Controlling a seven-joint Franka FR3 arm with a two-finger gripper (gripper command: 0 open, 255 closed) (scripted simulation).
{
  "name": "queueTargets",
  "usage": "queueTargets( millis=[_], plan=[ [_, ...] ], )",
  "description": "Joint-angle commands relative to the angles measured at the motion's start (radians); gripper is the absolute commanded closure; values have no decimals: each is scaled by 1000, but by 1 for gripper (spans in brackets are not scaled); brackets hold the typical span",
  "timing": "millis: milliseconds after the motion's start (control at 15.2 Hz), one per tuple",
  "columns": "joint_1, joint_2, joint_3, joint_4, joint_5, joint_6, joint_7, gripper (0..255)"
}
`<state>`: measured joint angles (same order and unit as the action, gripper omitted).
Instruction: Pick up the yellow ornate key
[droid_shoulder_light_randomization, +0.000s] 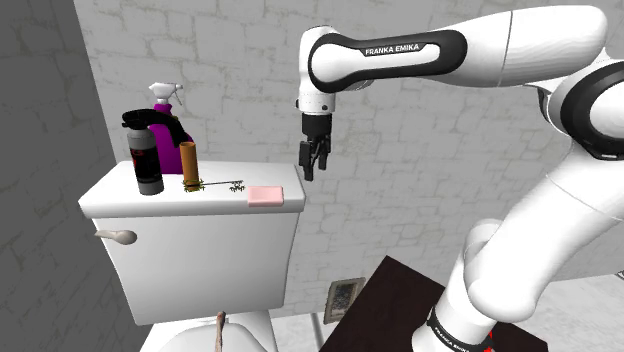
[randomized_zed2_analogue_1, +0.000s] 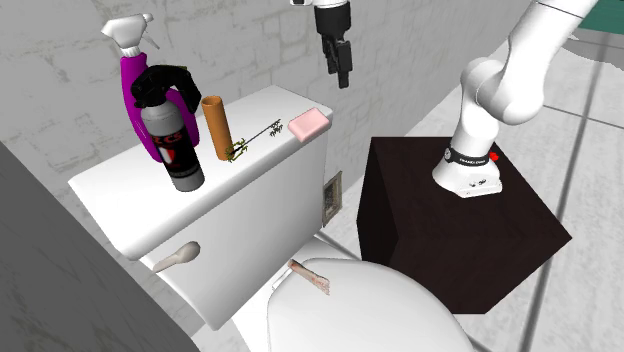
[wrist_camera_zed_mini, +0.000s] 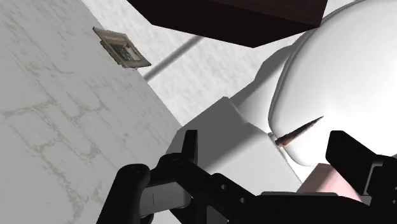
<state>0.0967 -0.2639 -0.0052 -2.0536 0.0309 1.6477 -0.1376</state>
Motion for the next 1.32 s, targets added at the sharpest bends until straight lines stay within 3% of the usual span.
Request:
queueTargets(
  millis=[0, 726, 1254],
  plan=[
    [18, 81, 16, 78, -7, 3, -29, 0],
    [111, 481, 102, 567, -86, -82, -179, 0],
    [220, 808, 154, 1048, -180, -235, -283, 0]
  ],
)
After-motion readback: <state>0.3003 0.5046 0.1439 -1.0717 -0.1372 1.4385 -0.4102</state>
